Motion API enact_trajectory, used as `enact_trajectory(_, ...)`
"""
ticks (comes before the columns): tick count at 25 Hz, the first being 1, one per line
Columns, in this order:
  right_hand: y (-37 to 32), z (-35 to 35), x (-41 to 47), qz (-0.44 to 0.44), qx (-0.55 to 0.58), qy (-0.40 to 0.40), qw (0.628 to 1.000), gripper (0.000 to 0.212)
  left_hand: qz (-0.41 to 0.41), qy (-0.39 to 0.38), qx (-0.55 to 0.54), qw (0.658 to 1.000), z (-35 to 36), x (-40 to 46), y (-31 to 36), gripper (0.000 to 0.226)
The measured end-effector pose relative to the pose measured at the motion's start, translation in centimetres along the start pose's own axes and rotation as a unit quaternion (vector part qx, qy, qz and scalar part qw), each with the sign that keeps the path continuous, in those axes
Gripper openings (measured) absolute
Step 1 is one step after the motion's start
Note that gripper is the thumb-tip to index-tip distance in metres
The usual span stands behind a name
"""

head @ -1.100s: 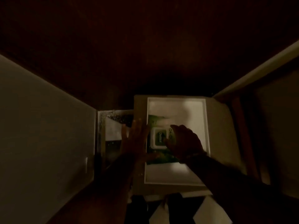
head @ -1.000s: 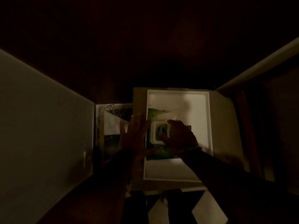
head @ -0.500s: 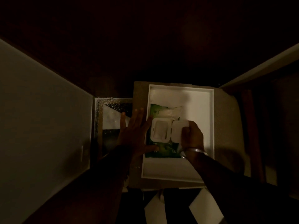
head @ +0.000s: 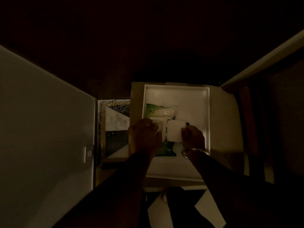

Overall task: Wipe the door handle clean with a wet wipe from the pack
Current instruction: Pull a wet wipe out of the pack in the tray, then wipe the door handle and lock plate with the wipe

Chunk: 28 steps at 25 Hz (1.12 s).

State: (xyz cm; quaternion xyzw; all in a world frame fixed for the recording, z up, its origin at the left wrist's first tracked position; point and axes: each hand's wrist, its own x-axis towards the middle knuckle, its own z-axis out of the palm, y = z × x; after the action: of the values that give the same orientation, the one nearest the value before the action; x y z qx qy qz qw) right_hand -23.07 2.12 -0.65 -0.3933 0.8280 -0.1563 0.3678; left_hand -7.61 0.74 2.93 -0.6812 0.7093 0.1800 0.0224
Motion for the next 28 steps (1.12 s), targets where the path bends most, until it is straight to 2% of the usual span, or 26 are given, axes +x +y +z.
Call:
enact_trajectory(1,-0.4,-0.2,-0.6,-0.029,0.011,0.015,0.999,0.031,-0.053,0.018,-0.100,0.993,-0.2,-0.5,0.2,0.019)
enact_trajectory(2,-1.0,-0.3,-1.1,-0.068,0.025,0.018,0.997,0.031,-0.117,0.032,-0.250,0.961,-0.9,-0.8,0.3,0.010)
enact_trajectory(3,-1.7,-0.3,-1.8,-0.114,0.033,-0.006,0.993,0.034,-0.177,0.034,-0.400,0.899,-1.8,-1.1,0.1,0.003)
enact_trajectory(4,-2.5,-0.1,-2.5,-0.162,0.029,-0.058,0.985,0.039,-0.221,0.058,-0.505,0.833,-2.9,-1.3,-0.3,0.005)
enact_trajectory(5,-3.1,0.6,-2.9,-0.209,-0.010,-0.107,0.972,0.044,-0.250,0.092,-0.555,0.788,-3.9,-1.1,-0.9,0.010)
enact_trajectory(7,-3.6,2.4,-3.6,-0.288,-0.190,-0.126,0.930,0.051,-0.294,0.118,-0.596,0.737,-5.4,-0.3,-2.5,0.012)
enact_trajectory(10,-4.2,4.2,-4.5,-0.273,-0.413,-0.149,0.856,0.062,-0.302,0.030,-0.696,0.651,-7.0,0.5,-5.1,0.020)
enact_trajectory(11,-4.3,4.1,-4.4,-0.263,-0.461,-0.168,0.831,0.064,-0.287,-0.004,-0.717,0.635,-7.4,0.3,-5.6,0.023)
enact_trajectory(12,-4.9,3.6,-4.2,-0.266,-0.487,-0.187,0.810,0.064,-0.271,-0.025,-0.721,0.637,-8.2,0.1,-5.9,0.025)
enact_trajectory(13,-6.4,2.5,-4.1,-0.261,-0.459,-0.217,0.821,0.061,-0.256,-0.032,-0.719,0.645,-9.2,-0.3,-6.0,0.025)
enact_trajectory(14,-8.4,0.9,-4.0,-0.253,-0.349,-0.238,0.870,0.054,-0.245,-0.037,-0.716,0.653,-10.2,-0.6,-5.9,0.023)
enact_trajectory(15,-10.5,-1.0,-4.3,-0.232,-0.179,-0.235,0.927,0.048,-0.238,-0.041,-0.712,0.659,-11.9,-1.0,-5.6,0.020)
enact_trajectory(16,-12.8,-3.3,-5.1,-0.215,-0.024,-0.214,0.953,0.045,-0.231,-0.044,-0.711,0.663,-14.0,-1.5,-5.3,0.017)
enact_trajectory(17,-15.1,-6.1,-6.2,-0.237,0.081,-0.180,0.951,0.046,-0.212,-0.053,-0.711,0.668,-16.4,-2.2,-5.0,0.015)
enact_trajectory(19,-19.1,-11.7,-8.7,-0.335,0.150,-0.179,0.913,0.048,-0.143,-0.081,-0.719,0.676,-21.6,-3.8,-4.0,0.018)
enact_trajectory(22,-25.1,-18.0,-12.1,-0.415,0.149,-0.222,0.870,0.044,-0.062,-0.076,-0.723,0.684,-29.5,-6.3,-2.4,0.038)
enact_trajectory(25,-31.7,-23.1,-16.3,-0.509,0.120,-0.194,0.830,0.028,-0.010,-0.038,-0.720,0.693,-37.9,-9.2,-1.8,0.038)
enact_trajectory(28,-37.7,-26.9,-20.3,-0.580,0.095,-0.177,0.790,0.019,0.017,-0.001,-0.748,0.663,-45.3,-11.5,-2.6,0.033)
